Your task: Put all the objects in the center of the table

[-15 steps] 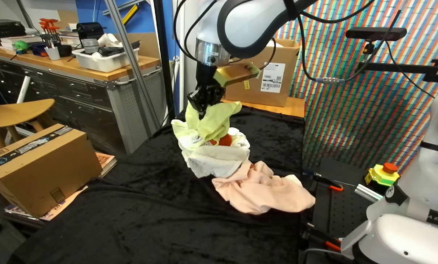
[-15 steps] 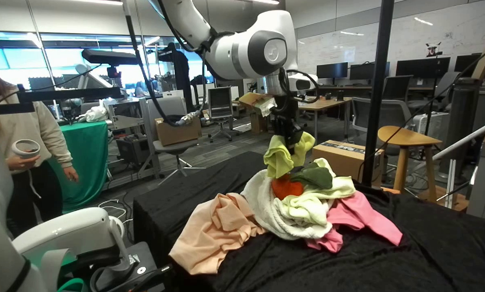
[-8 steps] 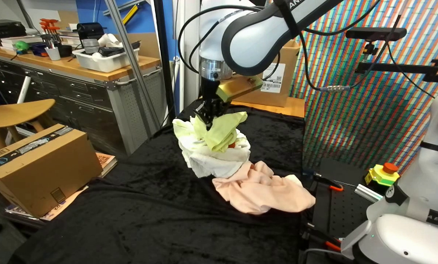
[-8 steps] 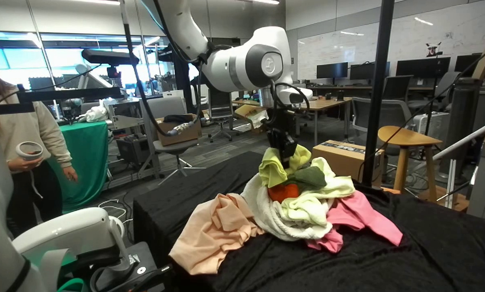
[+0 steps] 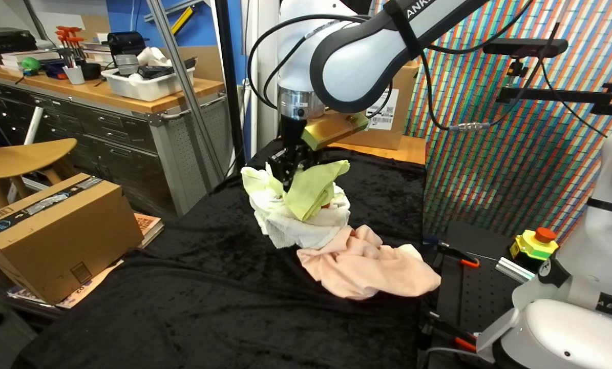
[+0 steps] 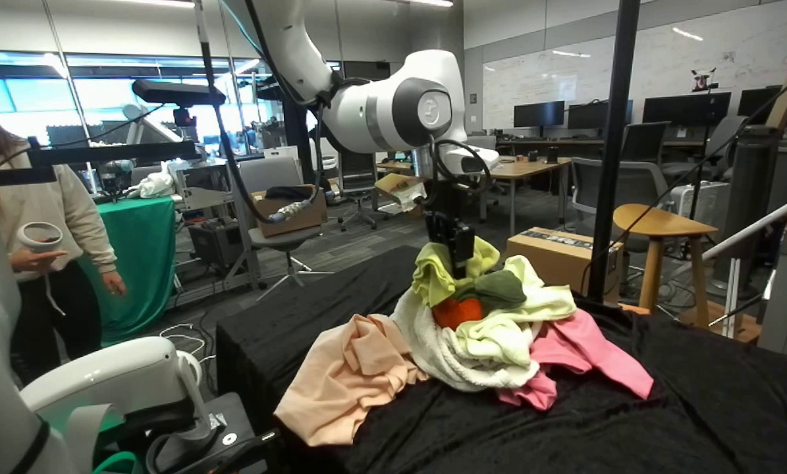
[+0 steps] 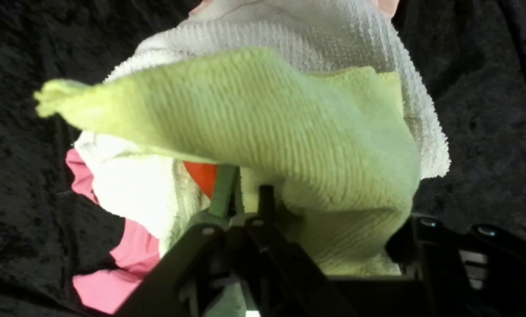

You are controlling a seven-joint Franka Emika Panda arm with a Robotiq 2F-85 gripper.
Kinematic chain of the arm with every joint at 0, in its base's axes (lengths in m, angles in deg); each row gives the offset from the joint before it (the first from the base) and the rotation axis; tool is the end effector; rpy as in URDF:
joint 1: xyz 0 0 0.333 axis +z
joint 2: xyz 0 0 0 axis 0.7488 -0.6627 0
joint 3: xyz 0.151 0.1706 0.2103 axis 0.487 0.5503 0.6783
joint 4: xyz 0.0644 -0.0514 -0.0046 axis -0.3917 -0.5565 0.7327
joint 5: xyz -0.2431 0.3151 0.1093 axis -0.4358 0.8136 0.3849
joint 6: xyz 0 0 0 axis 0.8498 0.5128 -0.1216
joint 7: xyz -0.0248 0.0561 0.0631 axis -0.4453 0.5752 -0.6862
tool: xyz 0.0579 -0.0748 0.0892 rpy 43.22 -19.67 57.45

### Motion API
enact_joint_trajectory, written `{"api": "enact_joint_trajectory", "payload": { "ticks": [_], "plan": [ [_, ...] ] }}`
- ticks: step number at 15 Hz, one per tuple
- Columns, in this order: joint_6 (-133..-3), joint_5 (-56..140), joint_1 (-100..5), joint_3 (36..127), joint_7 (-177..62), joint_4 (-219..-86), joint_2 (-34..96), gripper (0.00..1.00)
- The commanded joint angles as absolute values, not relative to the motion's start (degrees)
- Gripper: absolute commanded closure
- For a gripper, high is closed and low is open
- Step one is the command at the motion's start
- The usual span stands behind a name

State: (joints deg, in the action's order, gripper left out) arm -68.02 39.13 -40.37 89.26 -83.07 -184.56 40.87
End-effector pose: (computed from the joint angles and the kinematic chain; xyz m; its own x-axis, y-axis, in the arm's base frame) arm 0.5621 0.1133 0.3068 0.9639 -0.2501 0.0911 -0.2535 -0.9669 0.0282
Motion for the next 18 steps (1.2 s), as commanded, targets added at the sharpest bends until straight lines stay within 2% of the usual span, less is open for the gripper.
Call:
{"api": "enact_joint_trajectory", "payload": {
  "ticks": [1, 3, 18],
  "plan": [
    [-68.8, 37.7, -40.0, 89.5, -85.0, -186.3, 43.0, 0.14],
    [-68.8, 37.3, -39.9, 89.5, -85.4, -186.6, 43.5, 0.0],
    [-68.3, 34.8, -41.6, 89.9, -90.5, -192.2, 51.6, 0.0]
  ]
}}
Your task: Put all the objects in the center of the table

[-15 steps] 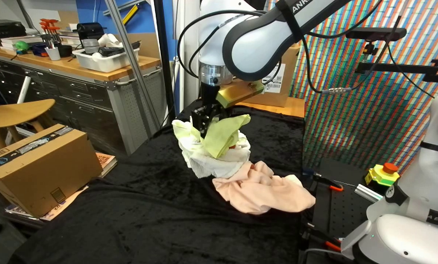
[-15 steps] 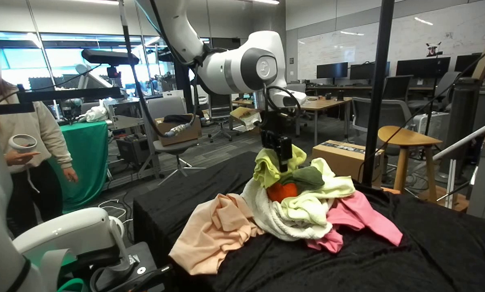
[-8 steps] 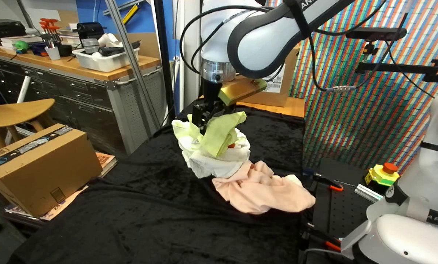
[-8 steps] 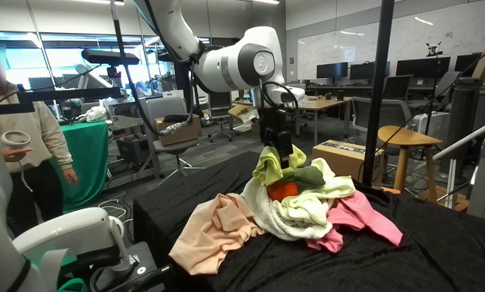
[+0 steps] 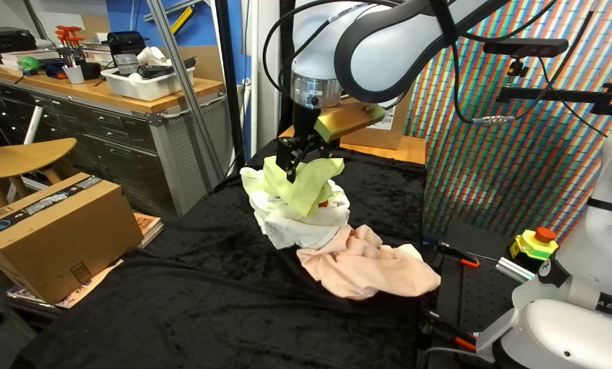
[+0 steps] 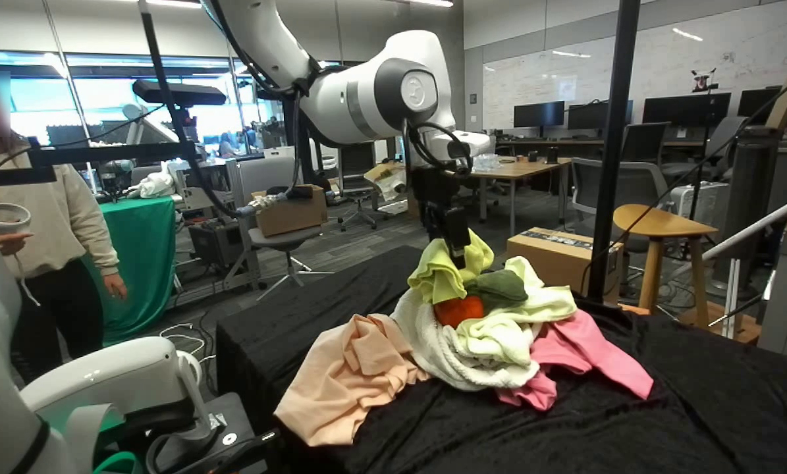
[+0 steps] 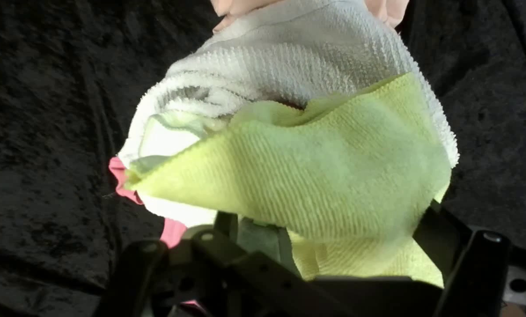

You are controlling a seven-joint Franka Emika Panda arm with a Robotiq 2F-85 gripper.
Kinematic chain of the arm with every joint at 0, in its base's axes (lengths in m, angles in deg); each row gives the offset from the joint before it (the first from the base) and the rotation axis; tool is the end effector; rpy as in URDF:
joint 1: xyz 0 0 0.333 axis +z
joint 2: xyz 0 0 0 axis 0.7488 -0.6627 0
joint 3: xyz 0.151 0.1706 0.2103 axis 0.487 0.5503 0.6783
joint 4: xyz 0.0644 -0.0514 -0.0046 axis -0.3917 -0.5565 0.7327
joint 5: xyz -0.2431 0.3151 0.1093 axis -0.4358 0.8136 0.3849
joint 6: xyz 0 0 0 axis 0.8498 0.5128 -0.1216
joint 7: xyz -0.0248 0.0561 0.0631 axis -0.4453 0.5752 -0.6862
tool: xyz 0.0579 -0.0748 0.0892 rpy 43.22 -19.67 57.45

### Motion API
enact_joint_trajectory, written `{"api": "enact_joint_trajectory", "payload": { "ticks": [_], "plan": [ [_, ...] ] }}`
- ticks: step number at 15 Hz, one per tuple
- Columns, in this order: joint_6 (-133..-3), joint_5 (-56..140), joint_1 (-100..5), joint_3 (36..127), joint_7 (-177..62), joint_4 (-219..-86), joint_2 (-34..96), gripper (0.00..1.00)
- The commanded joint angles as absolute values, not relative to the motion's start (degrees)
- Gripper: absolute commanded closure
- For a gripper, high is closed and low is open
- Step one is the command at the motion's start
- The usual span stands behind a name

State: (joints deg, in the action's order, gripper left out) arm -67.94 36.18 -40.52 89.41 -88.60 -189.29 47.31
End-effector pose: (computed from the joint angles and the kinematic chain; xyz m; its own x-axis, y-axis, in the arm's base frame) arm 0.5382 0.1068 0.3316 0.9414 -0.3062 0.1413 -0.3151 -0.9480 0.0446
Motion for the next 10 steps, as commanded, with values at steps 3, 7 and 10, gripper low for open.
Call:
{"api": "enact_joint_trajectory", "payload": {
  "ticks": [3, 7, 10],
  "plan": [
    [-68.1, 34.6, -42.6, 90.1, -90.9, -193.2, 54.1, 0.0],
    [-68.4, 35.5, -44.1, 90.2, -90.5, -195.0, 57.1, 0.0],
    [-68.3, 36.1, -45.0, 90.4, -90.4, -197.7, 59.2, 0.0]
  ]
}}
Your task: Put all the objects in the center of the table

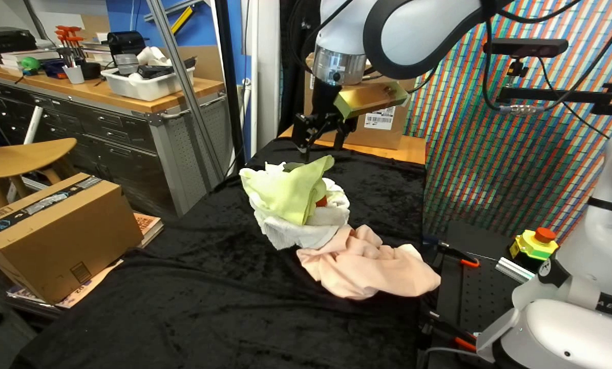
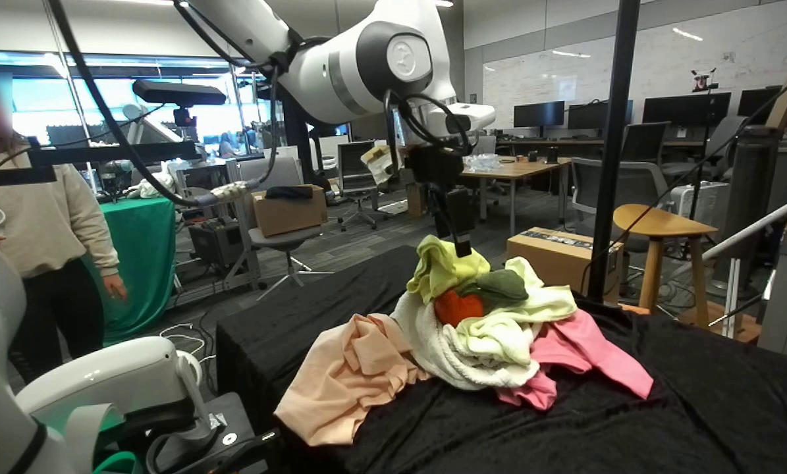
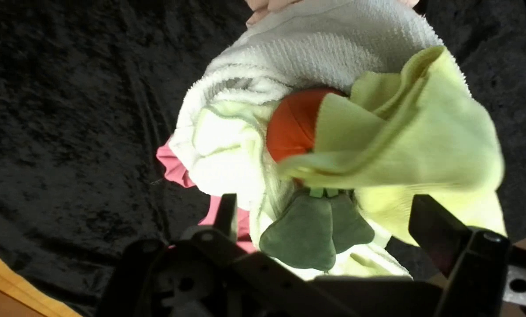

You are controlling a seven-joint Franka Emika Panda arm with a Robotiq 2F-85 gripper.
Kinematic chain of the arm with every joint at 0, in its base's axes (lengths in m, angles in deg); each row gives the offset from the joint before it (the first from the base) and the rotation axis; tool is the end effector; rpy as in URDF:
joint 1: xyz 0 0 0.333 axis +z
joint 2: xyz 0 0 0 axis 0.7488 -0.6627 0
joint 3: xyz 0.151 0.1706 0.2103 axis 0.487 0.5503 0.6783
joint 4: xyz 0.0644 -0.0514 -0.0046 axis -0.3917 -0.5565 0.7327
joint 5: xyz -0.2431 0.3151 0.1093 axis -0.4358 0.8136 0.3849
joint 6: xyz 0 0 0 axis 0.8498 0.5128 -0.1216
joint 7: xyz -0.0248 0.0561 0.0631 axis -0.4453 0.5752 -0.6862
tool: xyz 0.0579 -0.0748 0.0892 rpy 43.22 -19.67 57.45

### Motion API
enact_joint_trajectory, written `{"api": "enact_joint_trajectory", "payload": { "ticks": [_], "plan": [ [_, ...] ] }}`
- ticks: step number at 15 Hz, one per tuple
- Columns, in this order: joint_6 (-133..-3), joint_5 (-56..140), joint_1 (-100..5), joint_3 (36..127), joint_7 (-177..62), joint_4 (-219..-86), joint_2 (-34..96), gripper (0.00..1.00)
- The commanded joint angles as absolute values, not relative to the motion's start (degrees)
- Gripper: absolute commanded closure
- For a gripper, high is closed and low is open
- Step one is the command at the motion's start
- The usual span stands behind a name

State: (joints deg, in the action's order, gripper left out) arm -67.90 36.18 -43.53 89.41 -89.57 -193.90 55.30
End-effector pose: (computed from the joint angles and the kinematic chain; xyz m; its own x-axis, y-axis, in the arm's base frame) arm 0.5169 0.0743 0.3679 0.9076 -0.3713 0.1957 -0.3823 -0.9238 0.0201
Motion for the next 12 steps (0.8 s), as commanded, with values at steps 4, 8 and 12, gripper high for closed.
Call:
{"api": "enact_joint_trajectory", "payload": {
  "ticks": [4, 8, 12],
  "plan": [
    [-67.8, 36.7, -45.5, 91.0, -91.0, -202.4, 61.8, 0.0],
    [-66.9, 39.9, -44.6, 92.3, -89.7, -207.3, 63.7, 0.0],
    [-66.1, 44.5, -43.0, 94.4, -88.6, -211.2, 64.7, 0.0]
  ]
}}
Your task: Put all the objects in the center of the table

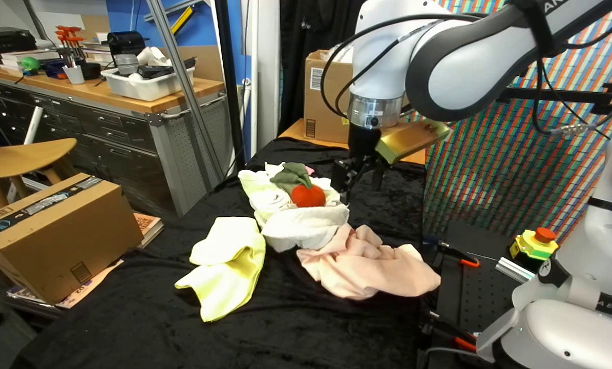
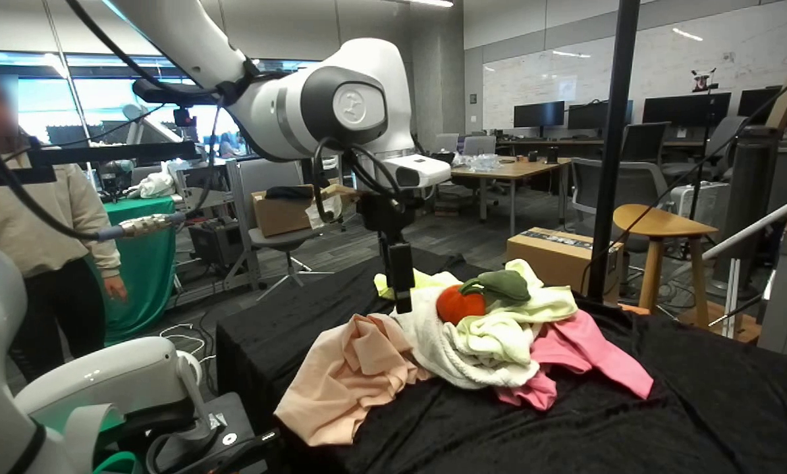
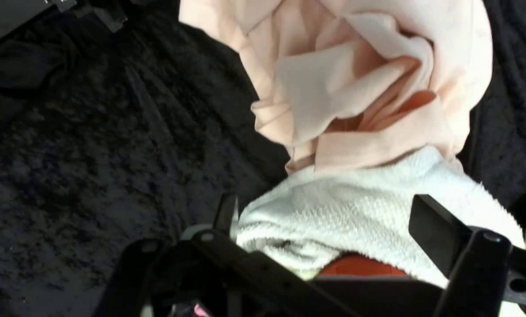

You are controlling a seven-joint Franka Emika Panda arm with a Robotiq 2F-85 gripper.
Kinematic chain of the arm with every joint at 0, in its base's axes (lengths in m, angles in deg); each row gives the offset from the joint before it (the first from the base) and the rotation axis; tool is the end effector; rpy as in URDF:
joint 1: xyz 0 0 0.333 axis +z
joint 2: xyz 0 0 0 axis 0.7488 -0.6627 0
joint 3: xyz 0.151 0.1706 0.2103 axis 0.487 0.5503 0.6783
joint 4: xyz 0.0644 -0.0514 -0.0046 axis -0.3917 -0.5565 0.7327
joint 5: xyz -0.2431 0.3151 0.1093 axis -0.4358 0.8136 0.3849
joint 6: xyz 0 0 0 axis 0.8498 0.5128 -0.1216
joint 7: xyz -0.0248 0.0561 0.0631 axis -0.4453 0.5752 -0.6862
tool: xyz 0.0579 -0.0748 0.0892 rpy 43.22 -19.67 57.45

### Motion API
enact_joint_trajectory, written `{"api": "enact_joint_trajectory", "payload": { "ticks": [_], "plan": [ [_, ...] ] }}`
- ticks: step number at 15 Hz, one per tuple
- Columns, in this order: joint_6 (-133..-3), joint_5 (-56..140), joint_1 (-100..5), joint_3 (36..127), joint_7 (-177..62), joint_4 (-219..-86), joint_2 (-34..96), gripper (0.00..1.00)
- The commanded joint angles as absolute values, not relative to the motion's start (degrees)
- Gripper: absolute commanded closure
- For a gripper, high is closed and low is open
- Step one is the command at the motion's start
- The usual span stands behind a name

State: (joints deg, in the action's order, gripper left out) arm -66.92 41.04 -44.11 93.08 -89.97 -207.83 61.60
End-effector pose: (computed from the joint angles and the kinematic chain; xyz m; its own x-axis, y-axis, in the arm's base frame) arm 0.4343 0.0857 0.3061 0.9208 -0.3870 0.0481 -0.3895 -0.9187 0.0661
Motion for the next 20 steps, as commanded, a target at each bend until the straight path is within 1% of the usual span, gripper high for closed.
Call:
{"api": "enact_joint_trajectory", "payload": {
  "ticks": [1, 10, 16, 20],
  "plan": [
    [-65.8, 46.2, -42.4, 94.8, -87.9, -212.0, 64.9, 0.0],
    [-66.7, 53.3, -37.2, 99.7, -85.9, -216.8, 64.2, 0.0],
    [-69.8, 51.0, -36.9, 102.6, -87.9, -217.1, 60.9, 0.0],
    [-73.3, 45.2, -38.4, 103.4, -90.7, -216.1, 57.9, 0.0]
  ]
}}
